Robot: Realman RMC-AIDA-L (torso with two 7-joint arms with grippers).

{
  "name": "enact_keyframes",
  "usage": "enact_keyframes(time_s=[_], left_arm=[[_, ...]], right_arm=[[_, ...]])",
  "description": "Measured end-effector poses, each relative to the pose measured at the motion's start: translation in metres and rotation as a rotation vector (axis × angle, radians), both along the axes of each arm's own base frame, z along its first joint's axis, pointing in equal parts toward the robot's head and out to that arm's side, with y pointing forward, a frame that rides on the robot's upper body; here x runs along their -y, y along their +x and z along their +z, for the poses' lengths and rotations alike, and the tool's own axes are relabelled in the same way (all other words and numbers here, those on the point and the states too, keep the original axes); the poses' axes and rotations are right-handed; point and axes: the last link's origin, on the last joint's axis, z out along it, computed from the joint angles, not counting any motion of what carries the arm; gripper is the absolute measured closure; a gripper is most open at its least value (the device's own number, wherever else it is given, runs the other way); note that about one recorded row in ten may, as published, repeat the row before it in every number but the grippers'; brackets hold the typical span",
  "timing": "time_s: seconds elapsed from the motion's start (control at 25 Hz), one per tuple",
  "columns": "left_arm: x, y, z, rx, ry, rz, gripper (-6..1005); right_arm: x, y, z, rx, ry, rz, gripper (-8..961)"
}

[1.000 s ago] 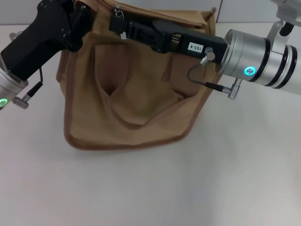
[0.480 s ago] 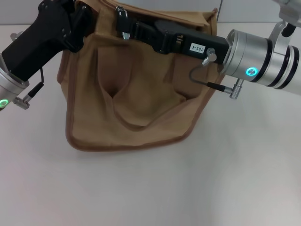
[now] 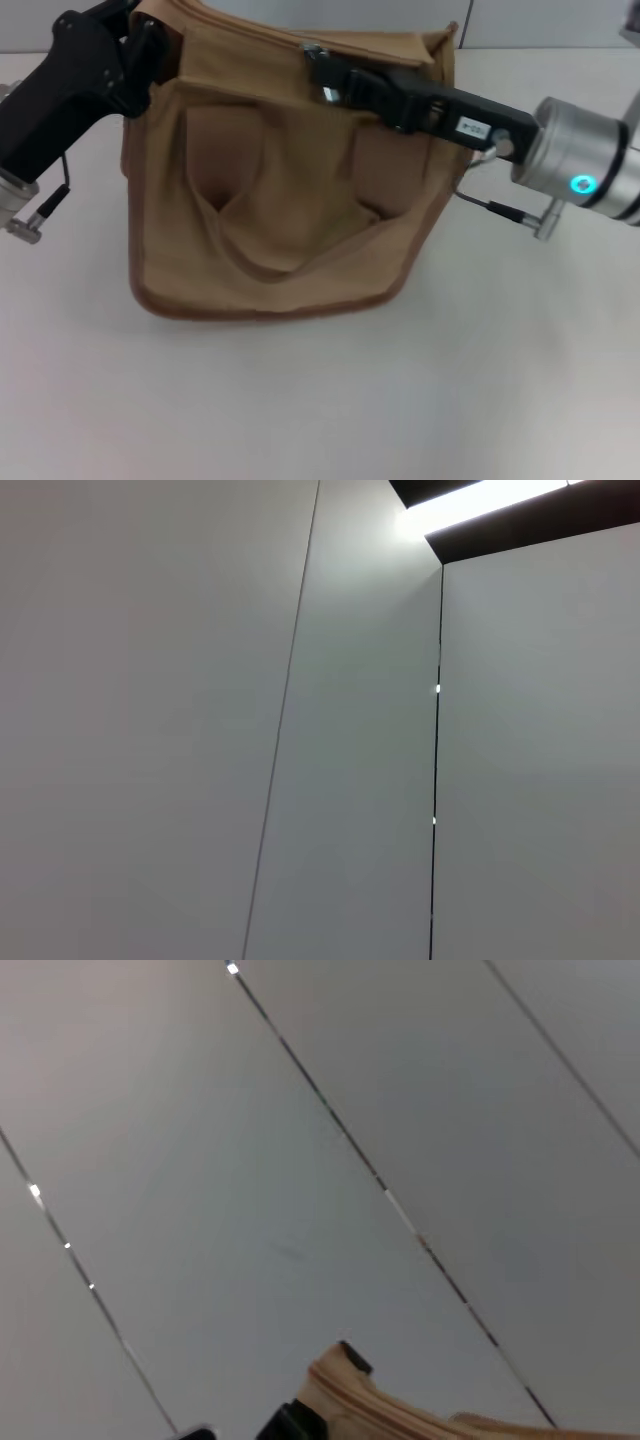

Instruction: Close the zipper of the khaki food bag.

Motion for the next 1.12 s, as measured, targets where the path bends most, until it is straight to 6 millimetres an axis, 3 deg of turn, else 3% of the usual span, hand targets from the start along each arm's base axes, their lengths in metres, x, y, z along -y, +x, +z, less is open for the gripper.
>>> enact_keyframes(time_s=[0.44, 1.04, 1.12], left_arm=[[0.001, -0.005, 0.003, 0.002, 0.015, 0.023, 969], [0.0, -0.008, 0.0, -0.004, 0.015, 0.052, 968], [0.0, -0.009, 0.0, -0.004, 0.015, 0.056, 967]], right_arm=[[0.02, 0.055, 0.028, -0.03, 0.08, -0.162, 950], [0.045, 0.071, 0.042, -0.029, 0.263, -0.064, 821], [0.045, 0.072, 0.043, -0.031, 0.267, -0.067, 731]])
